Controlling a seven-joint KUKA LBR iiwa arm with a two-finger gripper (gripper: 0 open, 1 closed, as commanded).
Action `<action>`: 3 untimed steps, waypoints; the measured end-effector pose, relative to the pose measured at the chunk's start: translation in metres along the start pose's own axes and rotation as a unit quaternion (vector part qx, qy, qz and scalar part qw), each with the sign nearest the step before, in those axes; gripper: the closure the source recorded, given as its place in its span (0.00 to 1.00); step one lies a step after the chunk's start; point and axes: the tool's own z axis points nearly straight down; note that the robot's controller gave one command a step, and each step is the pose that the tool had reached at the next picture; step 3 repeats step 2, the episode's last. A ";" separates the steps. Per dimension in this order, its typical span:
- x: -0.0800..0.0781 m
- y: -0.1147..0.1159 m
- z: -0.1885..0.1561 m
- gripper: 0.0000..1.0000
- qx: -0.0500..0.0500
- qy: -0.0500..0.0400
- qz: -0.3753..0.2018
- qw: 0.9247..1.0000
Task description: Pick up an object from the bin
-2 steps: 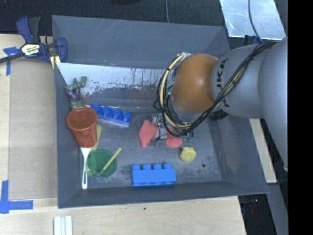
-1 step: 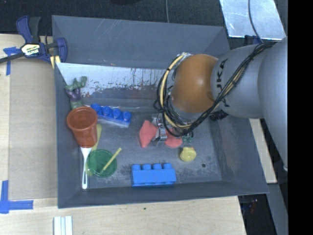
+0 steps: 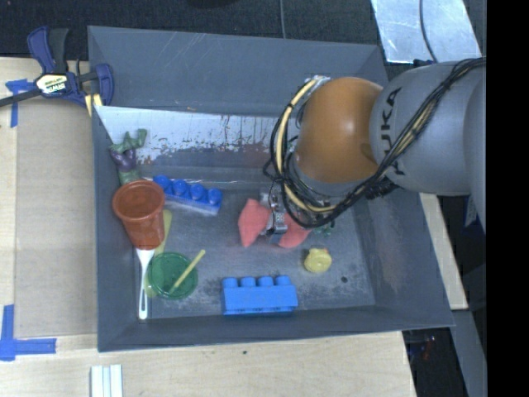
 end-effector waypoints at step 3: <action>-0.004 -0.003 -0.138 1.00 0.000 -0.002 -0.028 1.000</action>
Offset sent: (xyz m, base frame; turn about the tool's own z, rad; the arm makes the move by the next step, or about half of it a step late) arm -0.0064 -0.0128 0.3365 0.0327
